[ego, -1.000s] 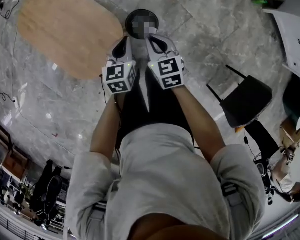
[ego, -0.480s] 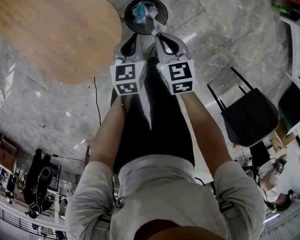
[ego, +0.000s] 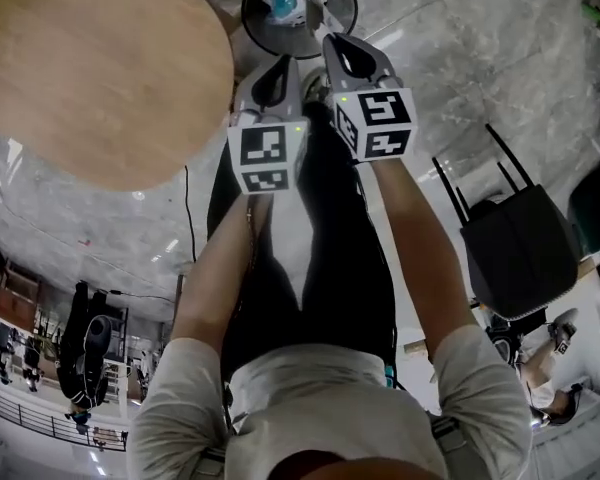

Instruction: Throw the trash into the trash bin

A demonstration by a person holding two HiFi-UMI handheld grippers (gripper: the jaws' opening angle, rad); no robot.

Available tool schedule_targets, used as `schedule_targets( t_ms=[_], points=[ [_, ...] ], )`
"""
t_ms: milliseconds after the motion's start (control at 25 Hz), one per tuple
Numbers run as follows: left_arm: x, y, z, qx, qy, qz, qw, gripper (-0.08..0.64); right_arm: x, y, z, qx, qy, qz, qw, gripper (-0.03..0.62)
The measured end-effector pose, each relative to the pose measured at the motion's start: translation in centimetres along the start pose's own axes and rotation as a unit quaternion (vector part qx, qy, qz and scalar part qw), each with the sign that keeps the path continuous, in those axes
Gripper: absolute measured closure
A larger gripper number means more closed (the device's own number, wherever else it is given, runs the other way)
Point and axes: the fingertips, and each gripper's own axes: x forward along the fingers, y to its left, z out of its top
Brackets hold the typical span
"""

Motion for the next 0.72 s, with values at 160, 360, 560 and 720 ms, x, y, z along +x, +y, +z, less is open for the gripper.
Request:
schedule_targets(
  t_ms=[160,360,560,720],
  points=[
    [3.4,1.3,-2.2,-0.008,0.010,0.001,0.9999,0.541,4.8,-1.7,-2.6,-0.011,0.022,-0.009,1.000,0.580],
    [7.9,2.7,-4.3,-0.023,0.027,-0.003,0.9994,0.541,9.5,-3.5,-4.7,0.000,0.050,0.001,0.999,0.580],
    [8.8,3.3,-5.9,-0.023,0.032,-0.003,0.9992,0.541,14.1,-5.0,-7.2,0.008,0.102,-0.003,0.995,0.580],
    [9.2,4.7,-7.5,-0.034,0.042,0.001,0.9985,0.541,15.8,-6.4,-8.8,0.060,0.131,-0.047,0.988,0.580]
  ],
)
